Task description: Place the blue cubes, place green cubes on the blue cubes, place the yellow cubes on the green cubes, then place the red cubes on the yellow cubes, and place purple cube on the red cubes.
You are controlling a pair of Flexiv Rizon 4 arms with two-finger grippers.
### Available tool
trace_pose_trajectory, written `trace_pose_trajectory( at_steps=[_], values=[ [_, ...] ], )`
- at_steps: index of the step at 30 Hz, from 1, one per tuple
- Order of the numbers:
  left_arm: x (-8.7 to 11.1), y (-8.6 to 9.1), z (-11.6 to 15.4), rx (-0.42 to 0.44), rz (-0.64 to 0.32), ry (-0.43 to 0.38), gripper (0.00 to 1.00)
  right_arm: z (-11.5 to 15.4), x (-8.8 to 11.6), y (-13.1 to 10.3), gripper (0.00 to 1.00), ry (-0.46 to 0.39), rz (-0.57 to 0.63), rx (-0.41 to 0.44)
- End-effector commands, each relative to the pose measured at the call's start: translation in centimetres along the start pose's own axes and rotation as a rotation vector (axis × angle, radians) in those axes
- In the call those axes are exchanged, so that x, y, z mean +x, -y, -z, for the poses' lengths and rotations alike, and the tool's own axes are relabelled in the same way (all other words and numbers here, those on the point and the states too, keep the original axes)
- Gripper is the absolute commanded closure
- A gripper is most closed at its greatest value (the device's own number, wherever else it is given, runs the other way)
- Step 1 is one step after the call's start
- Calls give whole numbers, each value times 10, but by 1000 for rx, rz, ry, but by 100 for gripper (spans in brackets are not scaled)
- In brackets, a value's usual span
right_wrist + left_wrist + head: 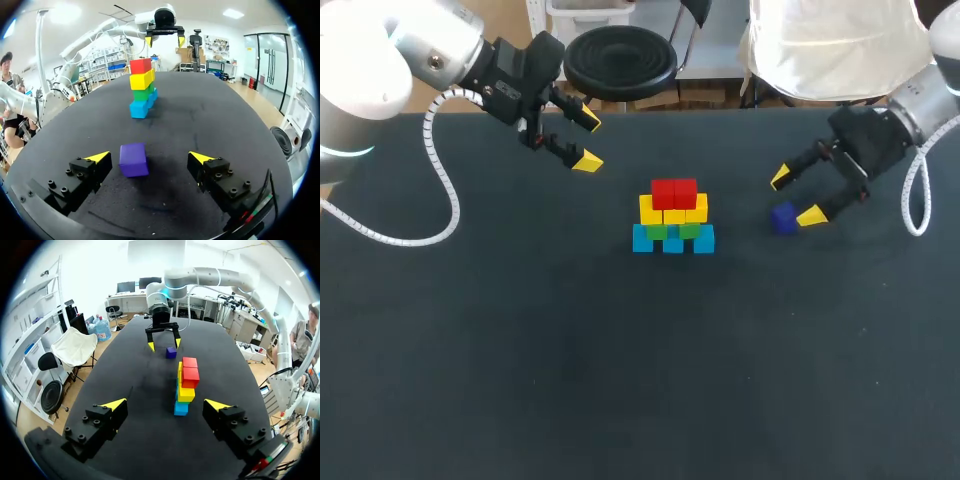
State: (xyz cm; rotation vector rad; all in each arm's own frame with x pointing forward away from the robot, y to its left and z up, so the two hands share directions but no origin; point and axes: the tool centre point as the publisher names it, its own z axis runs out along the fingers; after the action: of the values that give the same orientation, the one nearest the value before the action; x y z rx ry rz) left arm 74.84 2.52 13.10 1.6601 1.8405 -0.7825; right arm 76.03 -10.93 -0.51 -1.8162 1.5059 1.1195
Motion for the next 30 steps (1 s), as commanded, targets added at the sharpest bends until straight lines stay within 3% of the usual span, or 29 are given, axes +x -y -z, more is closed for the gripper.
trace_pose_trajectory(
  at_steps=[1, 13, 15, 18, 19, 20, 30],
  values=[
    [0, -1, 0, 2, -1, -2, 0, 0, 3, 9, 0, 6, 2, -26],
    [0, -1, 0, 2, -1, -2, 0, -5, 6, 14, 1, -11, -9, -38],
    [0, -1, 0, 2, -1, -2, 0, -6, 6, 14, 52, -13, -15, -36],
    [0, -1, 0, 2, -1, -2, 0, -6, 6, 14, 75, -11, -20, -32],
    [0, -1, 0, 2, -1, -2, 0, -7, 7, 14, 93, -11, -22, -31],
    [0, -1, 0, 2, -1, -2, 0, -7, 7, 13, 100, -10, -25, -29],
    [0, -1, 0, 2, -1, -2, 0, 1, -2, 0, 100, -24, -22, -30]
  ],
)
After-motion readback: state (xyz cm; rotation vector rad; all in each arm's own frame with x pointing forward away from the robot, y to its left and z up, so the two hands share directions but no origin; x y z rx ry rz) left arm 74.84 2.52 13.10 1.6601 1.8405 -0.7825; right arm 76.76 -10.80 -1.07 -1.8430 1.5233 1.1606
